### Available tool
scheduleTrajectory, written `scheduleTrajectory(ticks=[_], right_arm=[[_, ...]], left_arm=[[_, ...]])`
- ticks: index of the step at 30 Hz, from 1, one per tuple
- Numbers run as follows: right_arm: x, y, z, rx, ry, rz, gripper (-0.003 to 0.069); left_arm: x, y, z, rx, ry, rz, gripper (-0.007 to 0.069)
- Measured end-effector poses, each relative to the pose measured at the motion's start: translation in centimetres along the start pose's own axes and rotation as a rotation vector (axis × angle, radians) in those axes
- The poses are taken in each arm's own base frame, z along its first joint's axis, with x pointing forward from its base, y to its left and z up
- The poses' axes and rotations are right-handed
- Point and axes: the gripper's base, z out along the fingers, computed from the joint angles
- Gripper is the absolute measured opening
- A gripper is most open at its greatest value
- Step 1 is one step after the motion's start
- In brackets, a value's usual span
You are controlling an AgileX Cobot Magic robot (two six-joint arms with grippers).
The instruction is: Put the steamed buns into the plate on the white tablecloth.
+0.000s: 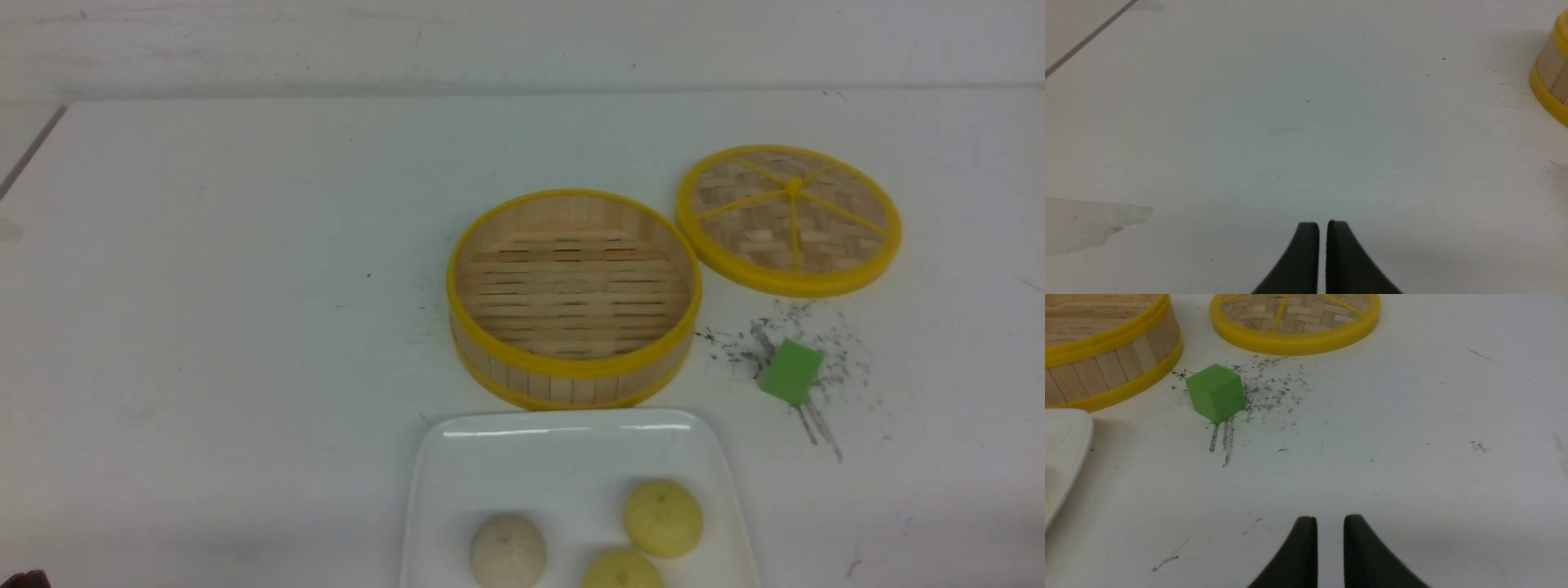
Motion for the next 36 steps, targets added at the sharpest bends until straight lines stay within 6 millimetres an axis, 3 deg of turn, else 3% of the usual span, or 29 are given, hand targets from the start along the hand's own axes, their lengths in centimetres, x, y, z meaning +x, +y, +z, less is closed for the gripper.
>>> scheduleTrajectory(ticks=[36], right_arm=[[0.0, 0.0, 0.0, 0.0, 0.0, 0.0, 0.0172]], left_arm=[[0.03, 0.01, -0.01, -0.001, 0.006, -0.002, 0.0087]])
